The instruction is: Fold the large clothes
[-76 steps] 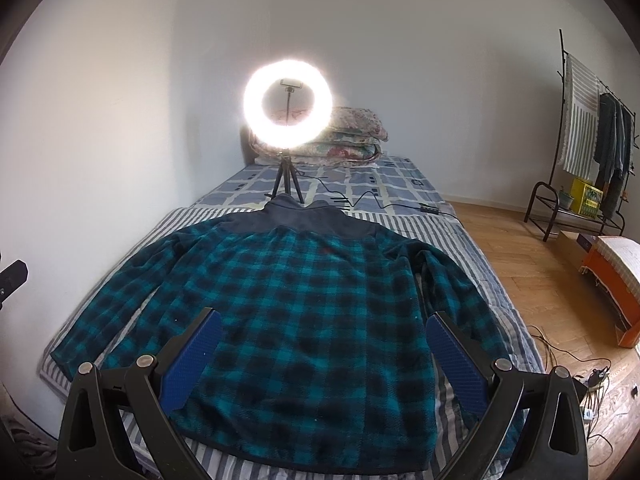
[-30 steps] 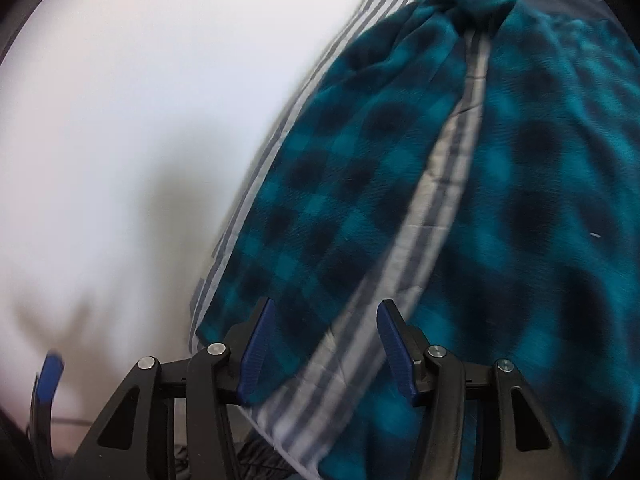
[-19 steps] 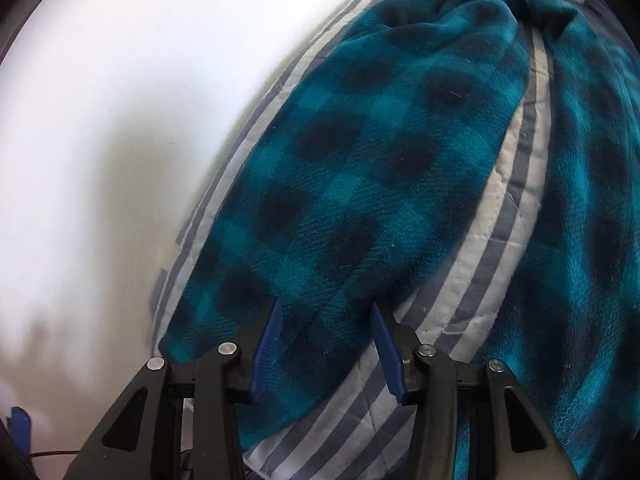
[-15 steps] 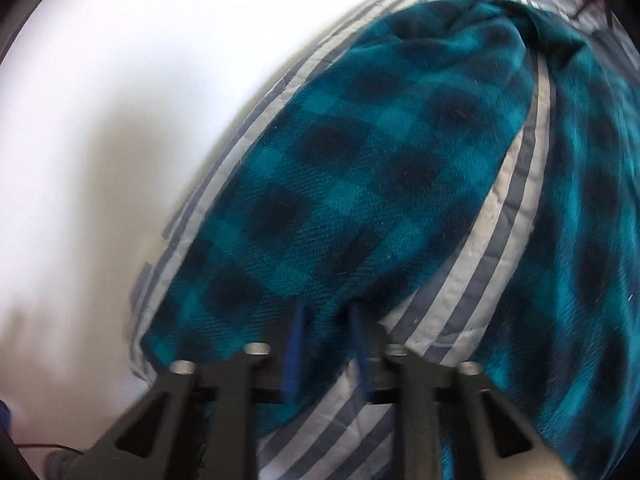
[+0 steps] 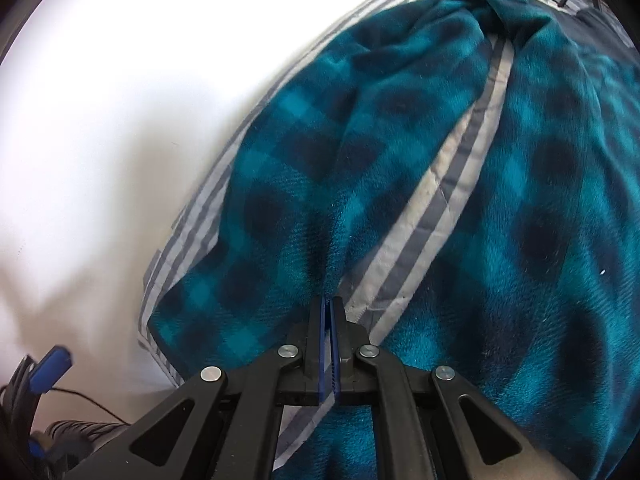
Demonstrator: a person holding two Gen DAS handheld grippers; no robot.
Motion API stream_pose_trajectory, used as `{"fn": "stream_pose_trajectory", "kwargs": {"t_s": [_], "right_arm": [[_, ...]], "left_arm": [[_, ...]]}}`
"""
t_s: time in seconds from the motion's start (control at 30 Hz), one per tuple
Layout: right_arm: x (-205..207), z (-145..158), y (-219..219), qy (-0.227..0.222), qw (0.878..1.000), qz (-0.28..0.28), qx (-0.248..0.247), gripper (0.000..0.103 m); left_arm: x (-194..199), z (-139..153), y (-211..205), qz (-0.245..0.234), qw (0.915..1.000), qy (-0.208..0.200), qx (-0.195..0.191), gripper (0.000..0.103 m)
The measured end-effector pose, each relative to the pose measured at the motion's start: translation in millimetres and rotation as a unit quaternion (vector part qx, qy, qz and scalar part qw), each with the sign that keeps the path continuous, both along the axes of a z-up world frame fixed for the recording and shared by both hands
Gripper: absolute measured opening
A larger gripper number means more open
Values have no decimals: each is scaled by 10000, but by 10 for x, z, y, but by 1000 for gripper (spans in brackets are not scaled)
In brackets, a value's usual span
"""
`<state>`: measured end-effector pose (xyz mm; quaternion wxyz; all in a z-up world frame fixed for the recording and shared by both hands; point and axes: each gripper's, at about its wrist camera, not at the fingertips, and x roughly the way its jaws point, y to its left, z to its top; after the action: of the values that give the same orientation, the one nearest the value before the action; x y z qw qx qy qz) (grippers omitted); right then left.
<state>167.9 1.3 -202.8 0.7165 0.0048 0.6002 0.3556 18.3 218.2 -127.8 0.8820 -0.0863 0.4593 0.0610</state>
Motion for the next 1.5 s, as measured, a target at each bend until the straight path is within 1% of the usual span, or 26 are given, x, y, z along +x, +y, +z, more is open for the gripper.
{"fn": "stream_pose_trajectory", "kwargs": {"t_s": [0.03,0.13,0.17,0.23,0.3,0.33,0.4,0.5,0.53,0.6,0.67,0.7,0.73,0.77,0.8,0.87,0.9,0.97,1.1,1.17,1.2,1.27,1.3,1.33,1.4,1.5], "right_arm": [[9,-21,-41,-5,10000,-8,81,6],[-3,-61,-79,4,9998,-30,221,10],[12,-71,-118,-2,9997,-31,226,10],[44,-106,-208,-22,9997,-24,238,10],[62,-126,-287,51,9992,-52,386,10],[172,-83,-311,98,9989,-59,446,10],[190,-66,-388,126,9983,-36,571,10],[202,-6,-593,189,9964,25,822,11],[199,30,-646,199,9957,25,902,17],[210,113,-754,161,9942,29,1065,24],[211,225,-890,61,9932,17,1165,25],[189,259,-919,14,9930,20,1181,25],[181,309,-962,-62,9931,10,1173,28],[178,361,-1028,-170,9932,-17,1148,29],[145,410,-1063,-230,9933,-38,1130,29],[138,472,-1160,-272,9935,-112,1097,30],[52,479,-1097,-285,9937,-157,1075,30],[76,510,-1190,-310,9939,-244,1027,31],[107,516,-1276,-293,9935,-467,993,35],[160,544,-1323,-233,9929,-556,1022,36],[203,564,-1336,-215,9927,-594,1027,38],[297,560,-1321,-204,9927,-615,1022,39],[339,602,-1329,-212,9926,-623,1022,40],[402,610,-1280,-228,9926,-627,1011,43],[511,685,-1248,-264,9923,-655,1013,50],[725,791,-1177,-279,9914,-739,1041,50]], "left_arm": [[49,-47,43,92,9999,73,-16,57],[187,-233,182,428,9983,344,-215,57],[220,-280,213,468,9980,395,-167,57],[313,-369,220,514,9975,480,97,57],[434,-451,216,445,9972,560,236,57],[493,-491,216,429,9967,603,327,57],[615,-579,246,451,9954,699,481,57],[731,-695,330,515,9939,857,467,57],[755,-724,347,527,9935,899,454,57],[782,-796,366,535,9924,1012,443,57],[796,-855,355,475,9921,1066,466,55],[802,-879,348,449,9921,1081,441,48],[808,-909,349,401,9924,1105,367,44],[814,-921,350,384,9926,1109,306,34],[817,-924,348,366,9931,1087,233,20],[835,-926,306,272,9934,1099,190,5],[833,-899,272,248,9938,1056,244,2],[811,-810,211,206,9953,923,188,2],[641,-413,52,97,9991,406,-84,1],[536,-190,-59,-22,9999,108,-44,1],[483,-79,-121,-51,9999,-33,-90,1],[452,72,-212,-140,9994,-189,-273,1],[418,149,-284,-204,9990,-293,-283,1],[393,213,-345,-240,9986,-393,-263,1],[389,309,-440,-296,9975,-537,-360,1],[451,405,-565,-412,9957,-627,-535,1]]}}
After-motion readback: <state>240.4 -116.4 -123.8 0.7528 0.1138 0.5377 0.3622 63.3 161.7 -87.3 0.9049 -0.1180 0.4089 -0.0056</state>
